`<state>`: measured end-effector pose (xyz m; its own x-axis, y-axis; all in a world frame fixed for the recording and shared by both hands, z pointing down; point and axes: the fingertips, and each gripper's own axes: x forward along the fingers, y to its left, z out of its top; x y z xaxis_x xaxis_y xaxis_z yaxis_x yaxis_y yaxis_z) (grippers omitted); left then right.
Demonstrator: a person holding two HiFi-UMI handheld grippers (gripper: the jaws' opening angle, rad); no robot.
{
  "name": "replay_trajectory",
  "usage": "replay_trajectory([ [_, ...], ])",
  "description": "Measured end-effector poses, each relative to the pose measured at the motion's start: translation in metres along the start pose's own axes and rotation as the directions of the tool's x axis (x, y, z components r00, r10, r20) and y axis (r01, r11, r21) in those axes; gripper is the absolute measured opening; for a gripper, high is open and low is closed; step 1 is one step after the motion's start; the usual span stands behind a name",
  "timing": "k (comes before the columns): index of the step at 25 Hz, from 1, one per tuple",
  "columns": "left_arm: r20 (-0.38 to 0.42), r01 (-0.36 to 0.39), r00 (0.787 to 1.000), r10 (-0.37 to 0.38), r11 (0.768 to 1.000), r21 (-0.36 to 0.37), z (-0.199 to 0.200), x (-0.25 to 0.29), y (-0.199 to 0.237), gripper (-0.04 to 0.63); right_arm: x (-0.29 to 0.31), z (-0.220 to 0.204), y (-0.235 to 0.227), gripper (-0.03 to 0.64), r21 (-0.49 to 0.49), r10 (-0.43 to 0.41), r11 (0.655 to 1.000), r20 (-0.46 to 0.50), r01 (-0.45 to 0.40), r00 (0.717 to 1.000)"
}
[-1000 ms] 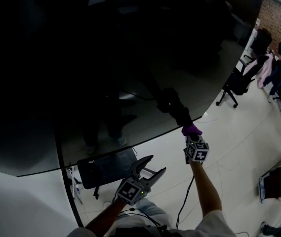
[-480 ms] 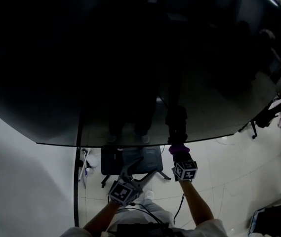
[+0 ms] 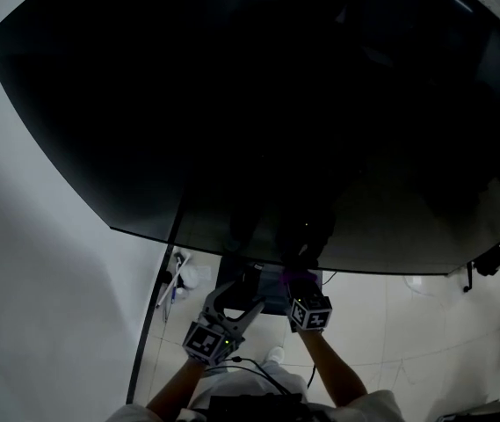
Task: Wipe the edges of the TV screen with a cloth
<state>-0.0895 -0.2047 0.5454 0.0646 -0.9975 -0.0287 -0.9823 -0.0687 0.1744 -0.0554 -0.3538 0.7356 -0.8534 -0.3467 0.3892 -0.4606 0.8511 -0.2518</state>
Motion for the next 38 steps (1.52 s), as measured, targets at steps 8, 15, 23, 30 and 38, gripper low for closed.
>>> replay_trajectory([
  [8, 0.025, -0.183, 0.983, 0.183, 0.983, 0.021, 0.009, -0.073, 0.093, 0.267, 0.077, 0.002, 0.118, 0.046, -0.070, 0.168, 0.982, -0.073, -0.173, 0.983],
  [15, 0.049, -0.357, 0.933, 0.356, 0.934, 0.017, 0.025, -0.151, 0.175, 0.267, 0.150, -0.005, 0.228, 0.046, -0.114, 0.305, 0.941, -0.123, -0.319, 0.944],
  [23, 0.062, -0.513, 0.858, 0.510, 0.858, 0.037, 0.030, -0.243, 0.237, 0.267, 0.217, -0.010, 0.346, 0.046, -0.129, 0.420, 0.887, -0.174, -0.443, 0.891],
  [30, 0.098, -0.642, 0.764, 0.637, 0.767, 0.017, 0.044, -0.304, 0.268, 0.267, 0.269, -0.010, 0.459, 0.046, -0.137, 0.516, 0.825, -0.215, -0.549, 0.829],
  [38, 0.139, -0.751, 0.652, 0.745, 0.660, -0.018, 0.043, -0.369, 0.280, 0.267, 0.308, 0.007, 0.549, 0.046, -0.106, 0.548, 0.809, -0.221, -0.578, 0.807],
])
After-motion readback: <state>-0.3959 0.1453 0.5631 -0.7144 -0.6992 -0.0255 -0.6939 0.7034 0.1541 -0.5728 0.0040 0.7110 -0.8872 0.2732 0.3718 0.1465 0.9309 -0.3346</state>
